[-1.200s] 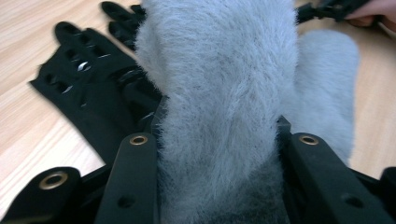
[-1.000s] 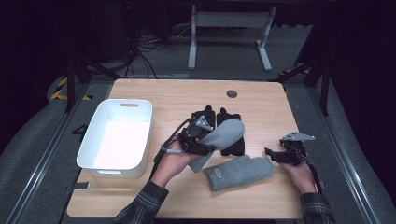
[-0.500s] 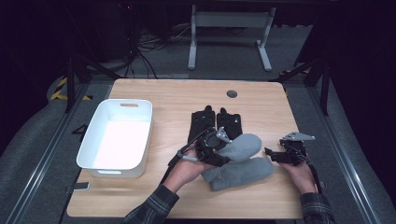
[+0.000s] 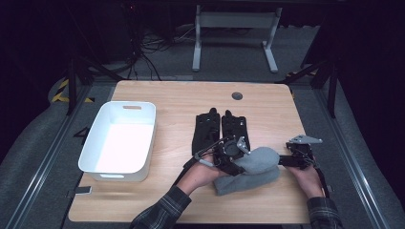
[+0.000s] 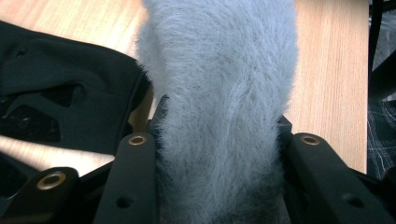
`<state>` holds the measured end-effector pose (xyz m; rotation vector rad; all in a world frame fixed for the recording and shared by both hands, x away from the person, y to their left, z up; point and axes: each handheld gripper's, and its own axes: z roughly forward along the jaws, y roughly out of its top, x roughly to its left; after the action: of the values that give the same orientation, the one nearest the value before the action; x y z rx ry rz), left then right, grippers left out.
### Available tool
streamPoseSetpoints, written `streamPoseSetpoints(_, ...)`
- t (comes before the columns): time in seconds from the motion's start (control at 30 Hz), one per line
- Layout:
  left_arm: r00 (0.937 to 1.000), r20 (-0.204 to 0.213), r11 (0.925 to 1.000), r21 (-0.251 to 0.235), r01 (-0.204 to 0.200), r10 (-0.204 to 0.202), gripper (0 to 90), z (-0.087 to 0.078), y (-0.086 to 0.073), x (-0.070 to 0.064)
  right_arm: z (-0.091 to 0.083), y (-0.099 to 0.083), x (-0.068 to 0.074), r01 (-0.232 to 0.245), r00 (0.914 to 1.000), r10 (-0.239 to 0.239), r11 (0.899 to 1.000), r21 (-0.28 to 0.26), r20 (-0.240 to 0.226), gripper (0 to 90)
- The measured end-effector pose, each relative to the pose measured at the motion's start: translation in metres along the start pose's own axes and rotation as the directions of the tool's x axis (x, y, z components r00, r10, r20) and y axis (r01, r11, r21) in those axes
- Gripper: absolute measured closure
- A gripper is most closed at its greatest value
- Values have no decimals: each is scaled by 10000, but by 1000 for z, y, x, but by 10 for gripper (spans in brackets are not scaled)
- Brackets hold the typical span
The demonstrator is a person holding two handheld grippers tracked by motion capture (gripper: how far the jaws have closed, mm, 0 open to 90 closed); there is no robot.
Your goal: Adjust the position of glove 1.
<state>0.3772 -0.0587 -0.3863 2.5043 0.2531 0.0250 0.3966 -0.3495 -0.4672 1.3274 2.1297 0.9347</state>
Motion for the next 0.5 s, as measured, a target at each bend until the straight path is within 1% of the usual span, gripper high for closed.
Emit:
streamPoseSetpoints(0.03,9999,82,9999,23,-118,118,603,3,1,-1,0,0,0,-2,10000,2,10000,3,-1,209)
streamPoseSetpoints(0.17,9998,54,9995,259,-179,178,595,11,3,-2,0,0,0,-1,10000,1,10000,1,-2,209)
streamPoseSetpoints(0.3,9996,246,9987,484,-161,150,581,21,2,-3,0,0,0,-4,10000,4,10000,-1,0,209)
streamPoseSetpoints(0.37,9992,302,9979,577,-290,273,573,26,2,-4,0,0,0,-7,10000,7,10000,0,0,209)
streamPoseSetpoints(0.43,9993,226,9968,732,-309,293,552,31,2,-5,0,0,0,4,10000,-4,10000,1,-3,210)
streamPoseSetpoints(0.47,9989,277,9962,782,-395,374,535,33,2,-5,0,0,0,3,10000,-3,10000,0,-3,210)
streamPoseSetpoints(0.5,9989,289,9962,783,-393,371,497,34,2,-6,0,0,0,5,10000,-5,10000,1,-5,210)
